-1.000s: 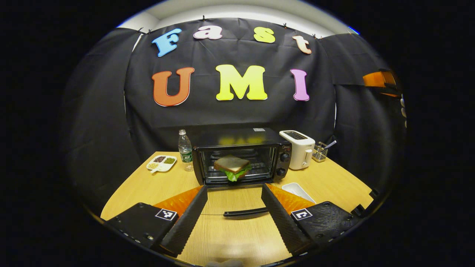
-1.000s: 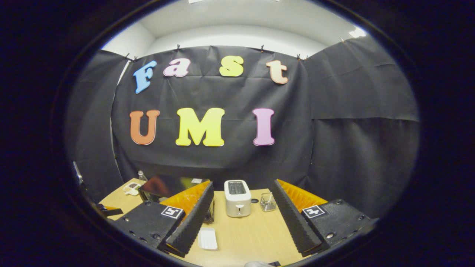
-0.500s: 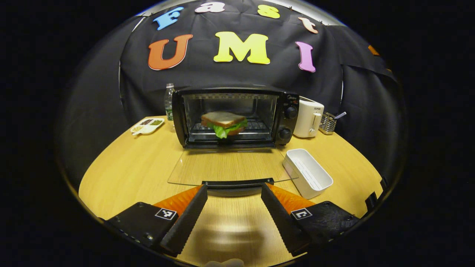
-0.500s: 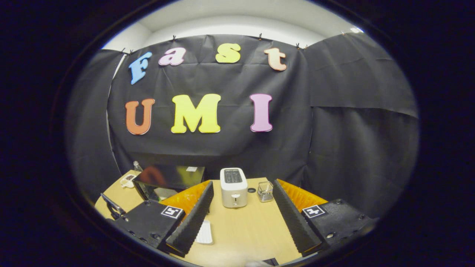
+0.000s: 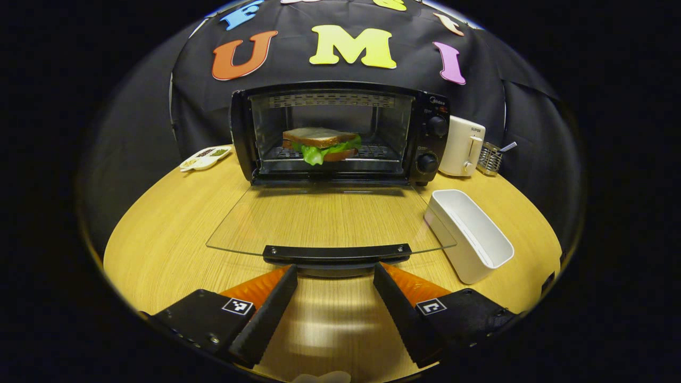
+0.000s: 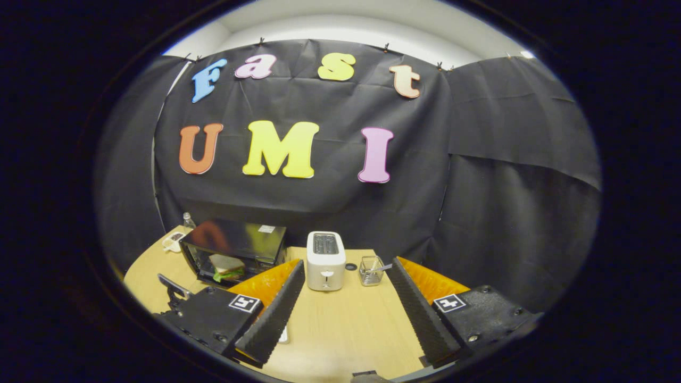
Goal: Open the electric oven with the left hand, put the food in, and close the electric oven.
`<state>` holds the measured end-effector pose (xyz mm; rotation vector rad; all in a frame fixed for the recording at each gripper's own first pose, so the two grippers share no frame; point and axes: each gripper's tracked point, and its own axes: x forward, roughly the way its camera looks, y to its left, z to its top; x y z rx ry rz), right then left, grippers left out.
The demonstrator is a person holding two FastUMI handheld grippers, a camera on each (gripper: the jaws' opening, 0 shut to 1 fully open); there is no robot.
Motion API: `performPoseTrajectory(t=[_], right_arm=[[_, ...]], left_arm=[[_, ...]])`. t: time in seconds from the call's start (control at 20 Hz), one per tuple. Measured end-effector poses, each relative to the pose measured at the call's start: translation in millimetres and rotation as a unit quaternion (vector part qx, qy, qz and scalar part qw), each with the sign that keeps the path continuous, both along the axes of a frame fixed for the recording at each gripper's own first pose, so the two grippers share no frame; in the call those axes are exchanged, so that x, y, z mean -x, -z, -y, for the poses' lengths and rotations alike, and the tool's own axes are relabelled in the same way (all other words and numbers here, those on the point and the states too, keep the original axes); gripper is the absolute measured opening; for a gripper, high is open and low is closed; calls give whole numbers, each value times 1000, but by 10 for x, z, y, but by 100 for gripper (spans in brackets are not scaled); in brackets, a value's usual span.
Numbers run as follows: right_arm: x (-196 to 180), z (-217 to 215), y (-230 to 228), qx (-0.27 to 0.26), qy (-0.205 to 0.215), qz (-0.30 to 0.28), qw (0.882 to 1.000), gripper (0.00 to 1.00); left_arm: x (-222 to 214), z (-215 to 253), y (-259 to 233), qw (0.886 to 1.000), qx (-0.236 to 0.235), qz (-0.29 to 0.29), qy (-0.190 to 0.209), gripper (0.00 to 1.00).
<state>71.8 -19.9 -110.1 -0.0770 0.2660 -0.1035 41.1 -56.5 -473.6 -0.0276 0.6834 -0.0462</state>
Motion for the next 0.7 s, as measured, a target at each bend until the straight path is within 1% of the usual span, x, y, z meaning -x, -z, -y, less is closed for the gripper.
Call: performPoseTrajectory(t=[0.35,0.55,0.7], right_arm=[[16,57,59,-6,-3,-6,1000,100],[42,139,103,-12,0,-8,1000,100],[43,196,133,-21,4,-8,1000,100]], left_arm=[[-42,-6,-153,1000,-6,3,-5,95],[-157,-23,-486,999,-14,30,1,95],[-321,-32,-795,998,-10,55,-2,95]])
